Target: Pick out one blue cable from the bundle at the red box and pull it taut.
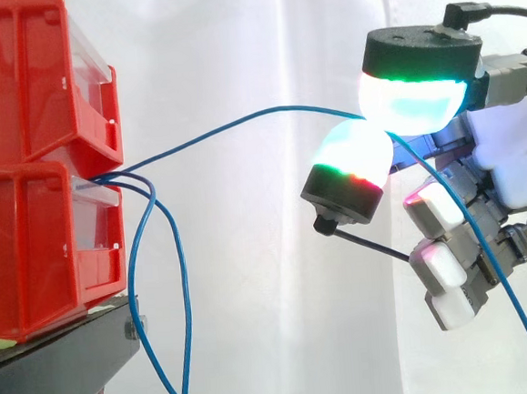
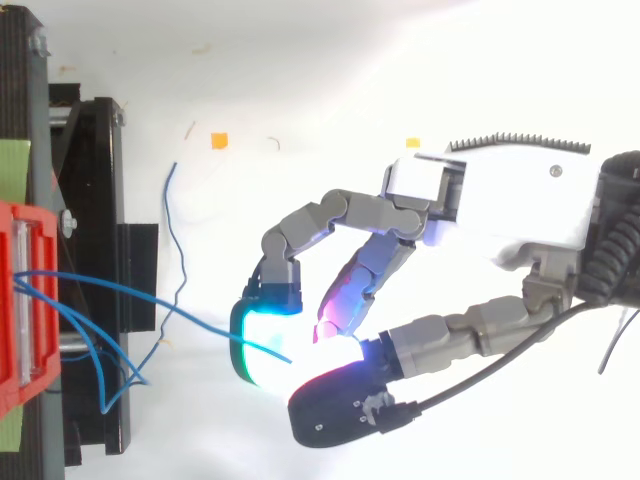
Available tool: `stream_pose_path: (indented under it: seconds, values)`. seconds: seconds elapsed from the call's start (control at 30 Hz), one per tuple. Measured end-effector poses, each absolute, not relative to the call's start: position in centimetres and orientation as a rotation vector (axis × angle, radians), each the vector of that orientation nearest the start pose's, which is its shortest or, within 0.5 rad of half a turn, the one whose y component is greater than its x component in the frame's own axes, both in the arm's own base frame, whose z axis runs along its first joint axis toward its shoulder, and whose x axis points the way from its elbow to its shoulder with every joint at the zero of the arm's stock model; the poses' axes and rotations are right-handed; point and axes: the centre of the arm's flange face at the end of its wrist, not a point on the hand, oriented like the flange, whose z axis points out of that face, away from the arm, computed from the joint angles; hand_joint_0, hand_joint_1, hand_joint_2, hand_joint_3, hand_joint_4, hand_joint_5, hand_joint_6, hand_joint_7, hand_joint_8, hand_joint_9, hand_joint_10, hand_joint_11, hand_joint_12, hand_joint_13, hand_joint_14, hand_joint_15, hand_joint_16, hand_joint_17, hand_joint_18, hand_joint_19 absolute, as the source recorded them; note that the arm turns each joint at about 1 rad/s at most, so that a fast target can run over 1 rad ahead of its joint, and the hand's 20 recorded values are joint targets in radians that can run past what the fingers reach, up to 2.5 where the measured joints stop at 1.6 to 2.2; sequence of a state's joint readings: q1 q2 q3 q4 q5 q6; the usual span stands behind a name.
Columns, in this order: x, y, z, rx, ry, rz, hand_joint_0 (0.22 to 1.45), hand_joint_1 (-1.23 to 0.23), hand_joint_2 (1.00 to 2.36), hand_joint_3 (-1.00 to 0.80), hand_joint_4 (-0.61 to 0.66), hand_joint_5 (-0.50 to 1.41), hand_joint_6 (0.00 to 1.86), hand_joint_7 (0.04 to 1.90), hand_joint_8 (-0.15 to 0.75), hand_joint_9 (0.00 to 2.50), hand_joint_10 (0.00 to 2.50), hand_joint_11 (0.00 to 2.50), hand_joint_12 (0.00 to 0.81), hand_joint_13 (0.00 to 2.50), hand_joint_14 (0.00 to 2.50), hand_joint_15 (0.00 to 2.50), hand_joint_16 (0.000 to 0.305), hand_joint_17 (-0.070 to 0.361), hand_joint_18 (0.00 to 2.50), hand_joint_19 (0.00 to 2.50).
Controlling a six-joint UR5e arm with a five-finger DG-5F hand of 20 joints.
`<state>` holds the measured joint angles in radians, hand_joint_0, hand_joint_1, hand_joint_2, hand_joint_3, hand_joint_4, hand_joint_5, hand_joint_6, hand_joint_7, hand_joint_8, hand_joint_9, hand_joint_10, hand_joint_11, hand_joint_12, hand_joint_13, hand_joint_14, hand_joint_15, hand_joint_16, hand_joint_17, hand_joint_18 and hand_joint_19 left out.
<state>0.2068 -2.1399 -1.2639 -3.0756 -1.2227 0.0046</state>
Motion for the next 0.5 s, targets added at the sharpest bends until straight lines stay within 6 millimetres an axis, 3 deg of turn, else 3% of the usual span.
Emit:
stream_pose_path:
  seconds: [0.5]
  values:
    - [70.0,-2.45,30.28,1.372,1.26,0.973,0.61,-0.89,1.0,0.04,-0.18,-0.04,0.86,1.09,0.311,1.2,0.01,0.44,0.377,1.03,0.02,0.47,0.051,0.116,0.86,0.35]
